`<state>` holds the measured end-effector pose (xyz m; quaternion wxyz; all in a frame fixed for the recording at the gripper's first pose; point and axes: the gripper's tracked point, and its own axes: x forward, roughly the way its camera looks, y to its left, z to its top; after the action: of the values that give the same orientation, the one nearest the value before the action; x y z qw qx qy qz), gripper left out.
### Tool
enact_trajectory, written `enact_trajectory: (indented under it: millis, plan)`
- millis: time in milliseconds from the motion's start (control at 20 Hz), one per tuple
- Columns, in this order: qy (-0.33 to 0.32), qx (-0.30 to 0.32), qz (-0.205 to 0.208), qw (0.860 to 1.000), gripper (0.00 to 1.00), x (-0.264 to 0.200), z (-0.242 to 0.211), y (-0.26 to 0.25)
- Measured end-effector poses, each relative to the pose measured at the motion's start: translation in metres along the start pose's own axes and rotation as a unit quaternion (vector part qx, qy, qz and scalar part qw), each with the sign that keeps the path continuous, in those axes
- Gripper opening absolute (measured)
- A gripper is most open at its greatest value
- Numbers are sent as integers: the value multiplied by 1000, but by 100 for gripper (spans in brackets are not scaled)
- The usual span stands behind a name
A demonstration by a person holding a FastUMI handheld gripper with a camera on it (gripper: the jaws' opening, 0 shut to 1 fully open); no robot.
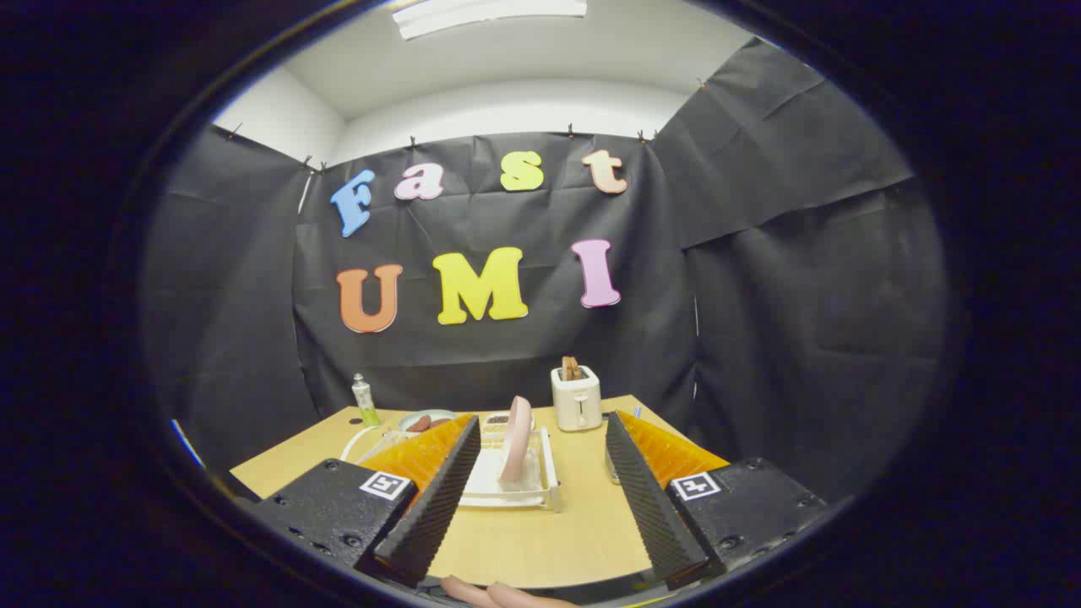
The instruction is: Take the plate from the dish rack, then take the spoon from the basket and place it into the plate.
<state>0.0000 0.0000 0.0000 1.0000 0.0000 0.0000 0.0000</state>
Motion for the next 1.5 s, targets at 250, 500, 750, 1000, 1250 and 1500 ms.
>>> enact_trajectory:
  millis: [250, 500, 750, 1000, 1250, 1500]
  plan:
    - [-7, 0, 23, 1000, 98, -13, 3, 7]
    - [-16, -12, 21, 1000, 98, -18, 4, 5]
    - [-10, -7, 24, 1000, 98, -15, 1, 7]
    - [4, -16, 13, 1000, 98, 7, -1, 9]
    - [39, -22, -2, 999, 98, 52, 6, 17]
    - [106, -65, -21, 992, 98, 121, 11, 32]
